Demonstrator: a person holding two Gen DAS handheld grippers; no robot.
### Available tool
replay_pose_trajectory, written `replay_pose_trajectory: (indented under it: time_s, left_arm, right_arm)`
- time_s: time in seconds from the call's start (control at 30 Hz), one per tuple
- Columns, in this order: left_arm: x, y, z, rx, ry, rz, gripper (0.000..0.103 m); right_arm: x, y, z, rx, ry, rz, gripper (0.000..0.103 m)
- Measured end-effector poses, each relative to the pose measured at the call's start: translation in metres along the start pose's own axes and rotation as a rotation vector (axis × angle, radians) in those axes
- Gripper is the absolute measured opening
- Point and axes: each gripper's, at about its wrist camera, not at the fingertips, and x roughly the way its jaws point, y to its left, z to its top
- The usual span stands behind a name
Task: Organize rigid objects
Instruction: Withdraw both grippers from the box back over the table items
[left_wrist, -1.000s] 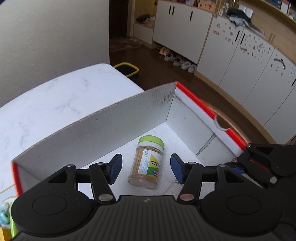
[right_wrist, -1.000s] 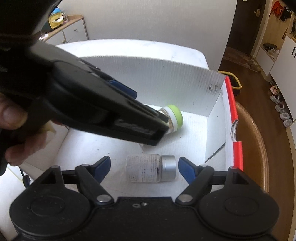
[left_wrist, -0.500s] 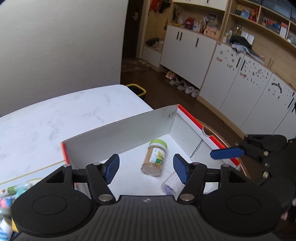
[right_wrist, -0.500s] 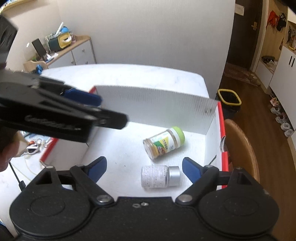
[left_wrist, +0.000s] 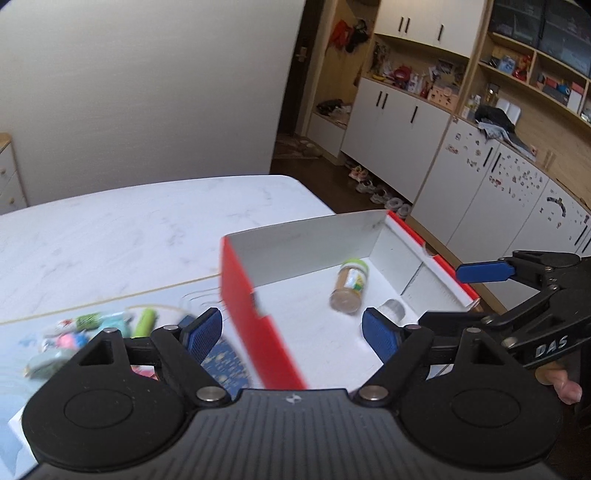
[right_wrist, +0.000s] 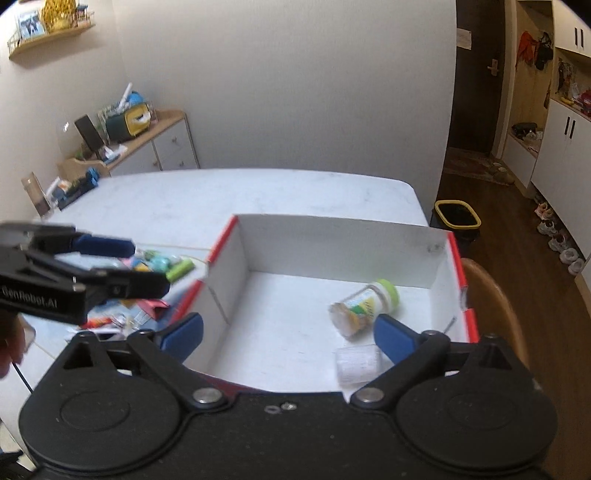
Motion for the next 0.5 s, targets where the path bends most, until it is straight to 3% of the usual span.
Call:
replay_pose_trajectory:
  time_s: [0.3, 0.5]
  left_arm:
    - [-0.042, 0.052, -0.022, -0.001, -0.034, -0.002, 0.099]
    - [-0.057, 0.086, -0.033, 0.022, -0.035, 0.012, 0.101]
  right_arm:
    - [0.007, 0.055, -0.003, 0.044, -0.021, 0.02, 0.102]
    - [0.02, 0.093, -0.004, 0.052, -0.007, 0.02, 0.102]
